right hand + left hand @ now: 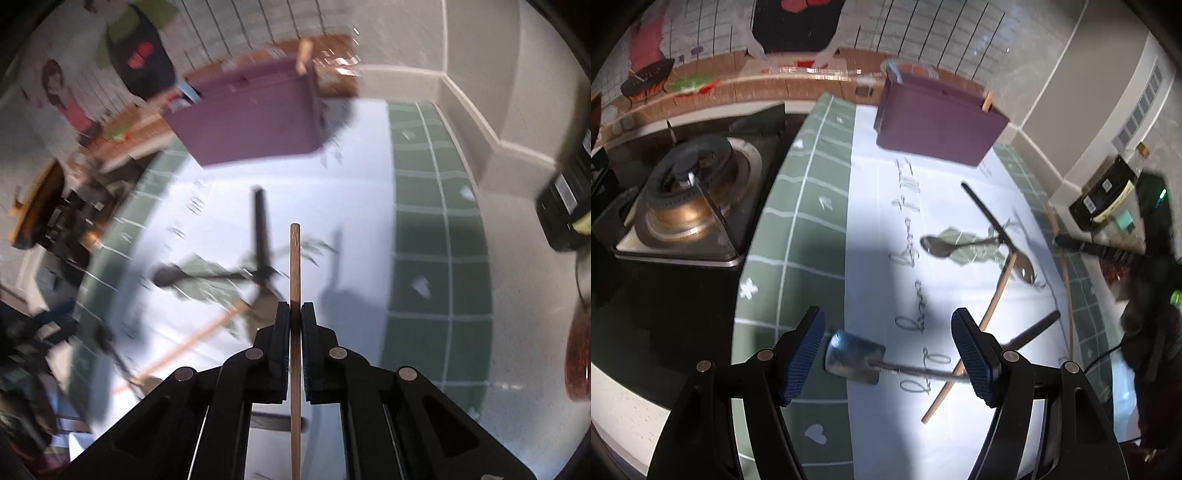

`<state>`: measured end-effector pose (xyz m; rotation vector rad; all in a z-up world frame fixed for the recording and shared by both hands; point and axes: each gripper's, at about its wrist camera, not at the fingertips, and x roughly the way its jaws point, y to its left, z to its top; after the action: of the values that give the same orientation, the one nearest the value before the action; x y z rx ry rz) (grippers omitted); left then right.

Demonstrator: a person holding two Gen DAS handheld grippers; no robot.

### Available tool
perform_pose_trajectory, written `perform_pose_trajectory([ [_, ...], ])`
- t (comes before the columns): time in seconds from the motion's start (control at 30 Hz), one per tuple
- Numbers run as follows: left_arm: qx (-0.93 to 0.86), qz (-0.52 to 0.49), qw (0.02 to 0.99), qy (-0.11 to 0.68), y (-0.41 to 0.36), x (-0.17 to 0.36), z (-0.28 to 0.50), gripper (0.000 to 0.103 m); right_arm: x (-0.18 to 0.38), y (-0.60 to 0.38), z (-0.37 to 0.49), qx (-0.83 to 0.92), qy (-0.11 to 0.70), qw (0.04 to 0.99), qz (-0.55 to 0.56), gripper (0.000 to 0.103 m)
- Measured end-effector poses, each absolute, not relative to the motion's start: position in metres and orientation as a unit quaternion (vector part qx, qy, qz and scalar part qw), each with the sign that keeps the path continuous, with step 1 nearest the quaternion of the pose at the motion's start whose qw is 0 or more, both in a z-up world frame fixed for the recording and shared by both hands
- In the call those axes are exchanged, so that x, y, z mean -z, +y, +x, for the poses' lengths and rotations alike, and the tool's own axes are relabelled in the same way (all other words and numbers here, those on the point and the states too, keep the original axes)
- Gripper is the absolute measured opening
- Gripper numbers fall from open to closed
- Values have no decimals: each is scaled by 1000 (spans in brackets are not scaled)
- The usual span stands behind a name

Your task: Organize utensils

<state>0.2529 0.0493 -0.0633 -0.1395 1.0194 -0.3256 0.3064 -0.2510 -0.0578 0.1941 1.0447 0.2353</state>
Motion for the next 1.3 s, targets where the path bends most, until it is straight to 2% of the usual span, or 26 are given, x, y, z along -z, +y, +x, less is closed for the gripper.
perform_pose_trajectory([
  [0.17,169,-66,836,518,48,73,236,69,36,-243,301,-122,472,869,86,6],
  [0.23,169,-72,823,538,47,79,233,65,34,-241,298,-125,471,869,82,6],
  [0.37,164,-122,790,578,47,96,235,60,37,-236,292,-125,475,868,70,6],
  [0.53,153,-137,790,578,44,97,250,60,41,-237,285,-122,478,867,70,6],
  [0.9,184,-71,808,555,-2,98,297,60,44,-257,266,-92,481,869,76,6],
  [1.3,109,-3,825,554,-24,101,307,58,45,-261,260,-92,456,882,70,6],
])
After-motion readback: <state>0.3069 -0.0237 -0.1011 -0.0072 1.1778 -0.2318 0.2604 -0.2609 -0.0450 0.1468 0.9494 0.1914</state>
